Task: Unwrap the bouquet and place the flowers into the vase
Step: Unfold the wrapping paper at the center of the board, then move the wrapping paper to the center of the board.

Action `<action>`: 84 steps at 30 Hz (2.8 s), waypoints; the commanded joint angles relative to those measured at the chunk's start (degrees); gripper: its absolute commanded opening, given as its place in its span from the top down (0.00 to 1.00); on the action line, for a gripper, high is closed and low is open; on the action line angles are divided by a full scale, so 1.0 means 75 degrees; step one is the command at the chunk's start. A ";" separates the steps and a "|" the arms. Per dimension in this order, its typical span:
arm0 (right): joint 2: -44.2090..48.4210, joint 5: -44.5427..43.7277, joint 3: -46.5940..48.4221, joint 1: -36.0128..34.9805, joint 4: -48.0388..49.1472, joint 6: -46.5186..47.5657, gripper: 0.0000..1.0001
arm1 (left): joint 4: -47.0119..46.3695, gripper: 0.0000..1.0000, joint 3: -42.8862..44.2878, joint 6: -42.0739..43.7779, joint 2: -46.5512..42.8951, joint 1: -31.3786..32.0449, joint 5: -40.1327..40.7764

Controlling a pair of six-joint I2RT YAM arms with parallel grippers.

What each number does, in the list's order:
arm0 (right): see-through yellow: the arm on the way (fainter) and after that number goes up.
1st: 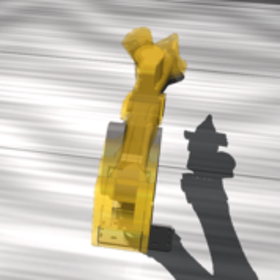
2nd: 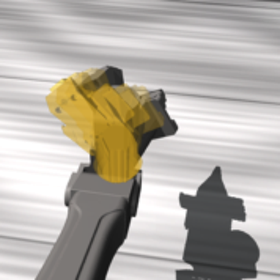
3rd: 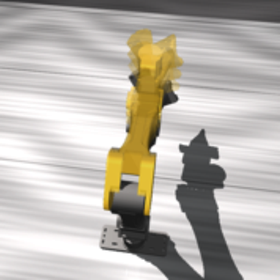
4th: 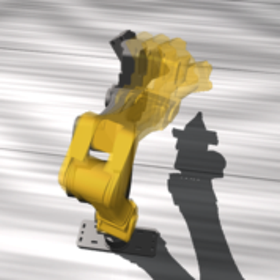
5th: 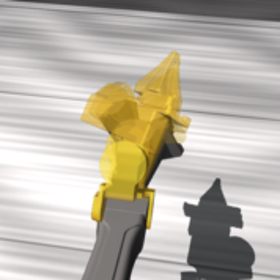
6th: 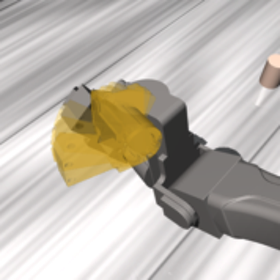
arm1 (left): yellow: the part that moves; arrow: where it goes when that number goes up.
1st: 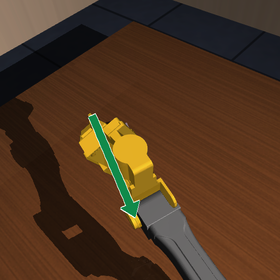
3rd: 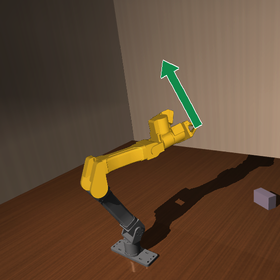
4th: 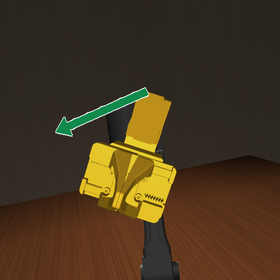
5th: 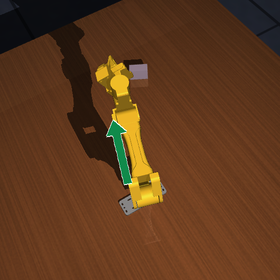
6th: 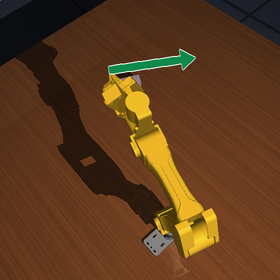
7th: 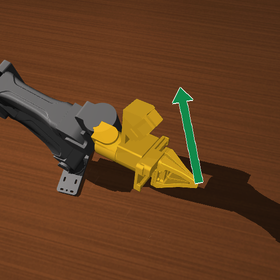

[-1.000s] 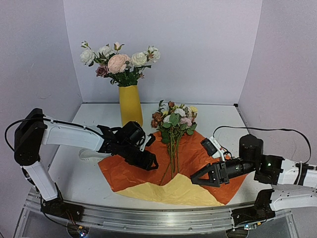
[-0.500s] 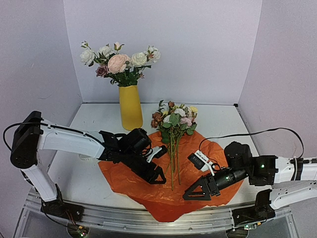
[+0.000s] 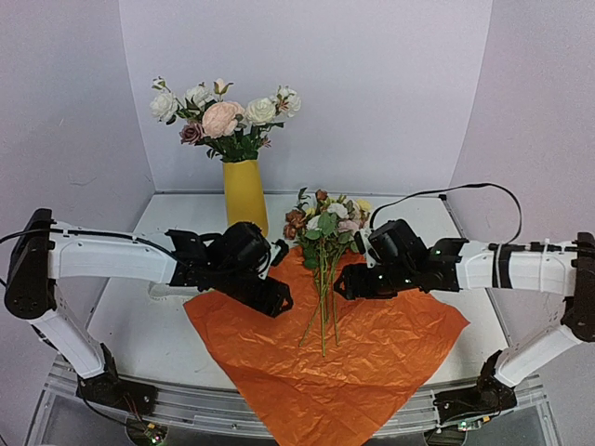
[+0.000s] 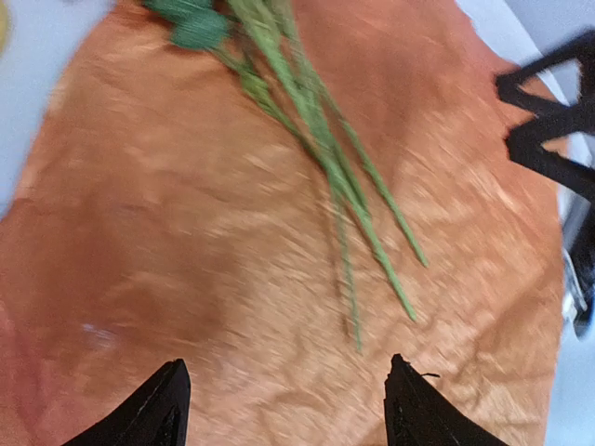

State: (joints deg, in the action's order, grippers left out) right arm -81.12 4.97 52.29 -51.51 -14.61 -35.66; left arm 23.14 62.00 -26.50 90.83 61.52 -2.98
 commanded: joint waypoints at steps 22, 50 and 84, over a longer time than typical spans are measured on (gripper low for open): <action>-0.3305 -0.2347 0.2268 0.3218 -0.1396 0.1866 0.22 | 0.0140 0.17 0.1286 0.0416 0.2130 -0.2032 0.3082; -0.4257 -0.0232 0.2836 0.4487 -0.1405 0.3339 0.78 | -0.0592 0.31 0.1775 0.1424 0.3110 -0.3162 -0.0232; -0.4296 -0.0376 0.2994 0.4478 -0.1294 0.3240 1.00 | -0.0542 1.00 0.2894 0.1572 0.4273 -0.3175 -0.0127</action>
State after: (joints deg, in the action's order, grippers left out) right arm -112.75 2.70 72.10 -18.02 -24.88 -10.94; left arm 19.05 82.13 -14.52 121.93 37.45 -4.54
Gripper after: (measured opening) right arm 0.013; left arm 0.009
